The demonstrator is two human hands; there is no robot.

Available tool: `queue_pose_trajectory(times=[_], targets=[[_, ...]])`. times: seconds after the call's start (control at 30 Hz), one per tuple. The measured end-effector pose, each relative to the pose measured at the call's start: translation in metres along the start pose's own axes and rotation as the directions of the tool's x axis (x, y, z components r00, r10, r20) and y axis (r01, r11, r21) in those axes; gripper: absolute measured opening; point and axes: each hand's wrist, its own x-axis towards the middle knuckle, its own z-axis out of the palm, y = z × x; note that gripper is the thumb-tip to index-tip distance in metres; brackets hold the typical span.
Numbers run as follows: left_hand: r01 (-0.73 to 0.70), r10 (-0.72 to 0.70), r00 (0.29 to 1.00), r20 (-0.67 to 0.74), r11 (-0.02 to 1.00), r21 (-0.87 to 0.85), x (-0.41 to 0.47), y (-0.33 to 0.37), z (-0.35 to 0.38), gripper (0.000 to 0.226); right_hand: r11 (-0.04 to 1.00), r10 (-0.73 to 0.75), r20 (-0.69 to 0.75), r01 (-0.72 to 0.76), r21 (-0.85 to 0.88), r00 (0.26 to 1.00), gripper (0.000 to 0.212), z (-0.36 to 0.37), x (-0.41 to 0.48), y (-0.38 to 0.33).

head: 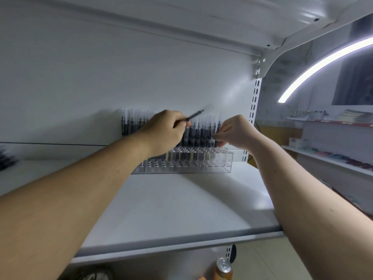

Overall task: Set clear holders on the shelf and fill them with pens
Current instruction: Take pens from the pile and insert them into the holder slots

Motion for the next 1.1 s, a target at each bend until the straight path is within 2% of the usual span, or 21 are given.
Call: queue_pose_trajectory(times=[0.17, 0.3, 0.37, 0.47, 0.53, 0.6, 0.63, 0.7, 0.8, 0.97, 1.03, 1.1], targets=[[-0.051, 0.051, 0.999, -0.003, 0.997, 0.062, -0.001, 0.0, 0.0, 0.022, 0.996, -0.034, 0.03, 0.036, -0.078, 0.999, 0.024, -0.002, 0.002, 0.006], [-0.078, 0.083, 0.995, -0.056, 0.993, 0.086, 0.0, 0.0, 0.0, 0.02, 1.0, -0.007, -0.128, 0.008, 0.008, 0.992, 0.033, -0.008, 0.003, 0.001], [-0.097, 0.105, 0.991, -0.081, 0.99, 0.103, 0.0, 0.001, 0.001, 0.021, 0.997, -0.063, -0.234, 0.069, 0.021, 0.97, 0.033, -0.01, 0.001, -0.004], [-0.13, 0.143, 0.982, -0.126, 0.986, 0.109, 0.001, 0.001, 0.001, 0.023, 0.97, -0.153, -0.325, 0.205, 0.133, 0.933, 0.017, -0.01, 0.001, -0.012], [-0.147, 0.162, 0.976, -0.149, 0.984, 0.104, 0.001, 0.0, 0.0, 0.023, 0.897, -0.167, -0.223, 0.242, 0.37, 0.96, 0.003, -0.01, -0.003, -0.02], [-0.162, 0.178, 0.971, -0.161, 0.981, 0.107, 0.001, 0.001, 0.0, 0.022, 0.786, -0.184, -0.024, 0.161, 0.596, 0.983, 0.004, -0.008, -0.008, -0.028], [-0.166, 0.182, 0.97, -0.163, 0.98, 0.111, 0.001, 0.001, 0.0, 0.021, 0.742, -0.196, 0.058, 0.109, 0.661, 0.979, 0.007, -0.007, -0.01, -0.031], [-0.171, 0.188, 0.97, -0.157, 0.978, 0.118, 0.001, 0.001, 0.0, 0.019, 0.683, -0.223, 0.132, 0.058, 0.728, 0.966, 0.017, -0.003, -0.012, -0.036], [-0.17, 0.185, 0.974, -0.13, 0.978, 0.122, 0.001, 0.001, 0.001, 0.019, 0.615, -0.255, 0.137, 0.051, 0.787, 0.957, 0.026, -0.001, -0.012, -0.038], [-0.195, 0.212, 0.971, -0.114, 0.97, 0.146, 0.001, 0.003, 0.003, 0.019, 0.525, -0.279, 0.107, 0.058, 0.849, 0.954, 0.013, -0.004, -0.011, -0.039], [-0.201, 0.221, 0.97, -0.099, 0.964, 0.176, 0.0, 0.003, 0.003, 0.018, 0.485, -0.22, 0.054, 0.06, 0.873, 0.974, 0.012, -0.007, -0.009, -0.039], [-0.209, 0.234, 0.968, -0.086, 0.95, 0.233, -0.001, 0.003, 0.002, 0.027, 0.467, -0.12, -0.042, 0.094, 0.879, 0.992, 0.012, -0.01, -0.006, -0.038]])
